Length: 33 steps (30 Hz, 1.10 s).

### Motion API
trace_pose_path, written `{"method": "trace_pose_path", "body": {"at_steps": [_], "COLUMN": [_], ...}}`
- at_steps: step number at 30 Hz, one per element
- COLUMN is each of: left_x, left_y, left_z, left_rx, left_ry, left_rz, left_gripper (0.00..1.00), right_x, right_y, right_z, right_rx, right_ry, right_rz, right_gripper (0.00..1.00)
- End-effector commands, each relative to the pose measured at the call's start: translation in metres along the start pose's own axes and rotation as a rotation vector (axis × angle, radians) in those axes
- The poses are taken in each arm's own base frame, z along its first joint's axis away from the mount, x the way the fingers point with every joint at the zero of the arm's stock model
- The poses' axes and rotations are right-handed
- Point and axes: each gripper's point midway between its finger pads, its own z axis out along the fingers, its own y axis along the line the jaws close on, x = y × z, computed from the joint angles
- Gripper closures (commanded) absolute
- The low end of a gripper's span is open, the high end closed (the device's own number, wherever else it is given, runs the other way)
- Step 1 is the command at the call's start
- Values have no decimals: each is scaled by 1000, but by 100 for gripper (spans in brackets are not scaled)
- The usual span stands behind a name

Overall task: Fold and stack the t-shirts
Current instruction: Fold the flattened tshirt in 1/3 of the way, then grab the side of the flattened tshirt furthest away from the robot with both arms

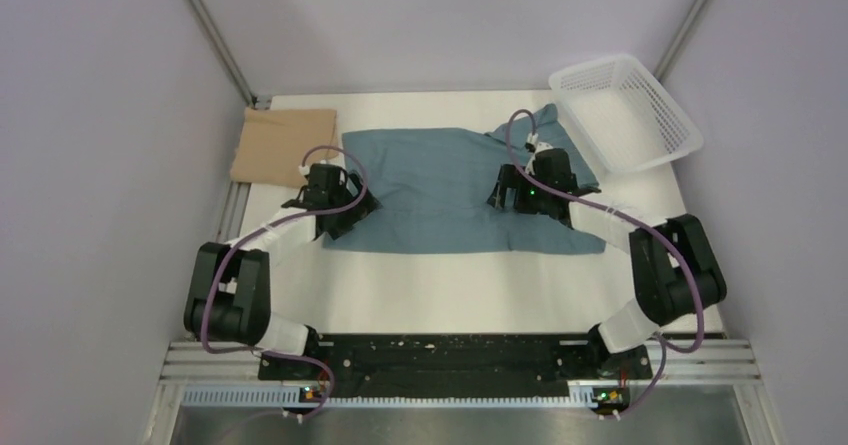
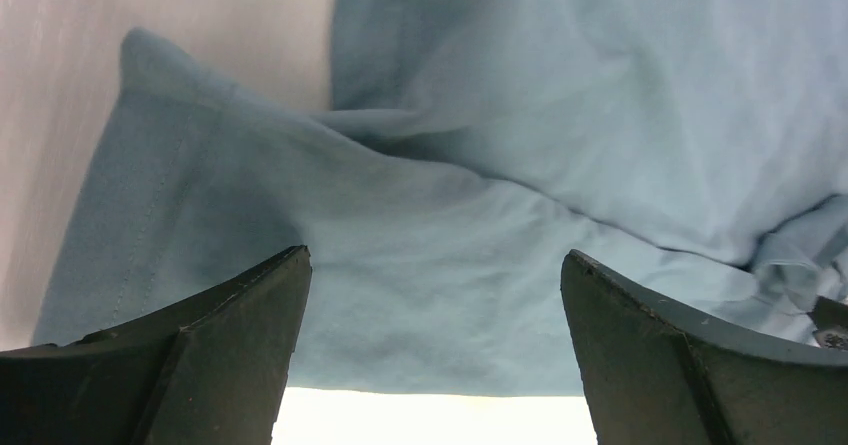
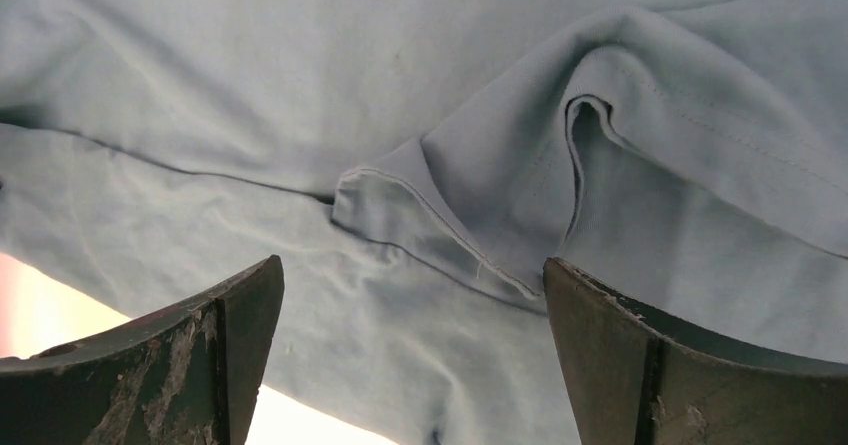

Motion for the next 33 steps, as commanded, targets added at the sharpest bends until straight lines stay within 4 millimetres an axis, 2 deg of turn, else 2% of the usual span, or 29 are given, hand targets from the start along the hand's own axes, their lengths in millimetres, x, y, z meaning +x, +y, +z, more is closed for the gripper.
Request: {"method": "trace_pose_path", "body": {"at_steps": [1, 5, 7, 10, 13, 14, 17, 19, 21, 23, 25, 27, 30, 33], "left_x": [5, 13, 13, 14, 15, 15, 13, 12, 4, -2, -6, -12, -21, -23], "left_y": [1, 16, 22, 27, 31, 31, 32, 31, 31, 22, 5, -15, -43, -48], "left_z": [17, 29, 32, 32, 30, 29, 24, 20, 15, 10, 3, -1, 2, 22], "left_rx": [25, -28, -55, -76, -94, -97, -103, -103, -117, -91, -31, 43, 128, 123], "left_ry": [11, 41, 39, 40, 36, 36, 26, 26, -3, -19, -26, -46, -53, -25], "left_rz": [13, 10, 6, 4, 0, 1, 5, 11, 14, 11, 12, 24, 39, 37], "left_gripper": [1, 1, 1, 1, 1, 1, 1, 1, 1, 1, 1, 1, 1, 1], "right_x": [-16, -19, -33, -74, -142, -158, -192, -201, -198, -180, -154, -119, -75, -49], "right_y": [12, 0, -3, 13, 45, 54, 82, 86, 73, 56, 46, 32, 15, -1], "right_z": [19, 38, 50, 65, 73, 76, 74, 65, 56, 44, 24, 17, 23, 38], "right_rx": [-37, 20, 46, 6, -89, -116, -210, -213, -132, -51, -20, 18, 66, 115], "right_ry": [-32, -30, -59, -148, -311, -342, -407, -432, -418, -389, -362, -318, -240, -160], "right_rz": [8, -4, -7, -12, -15, -16, -24, -34, -39, -45, -44, -27, -13, 6], "right_gripper": [1, 1, 1, 1, 1, 1, 1, 1, 1, 1, 1, 1, 1, 1]}}
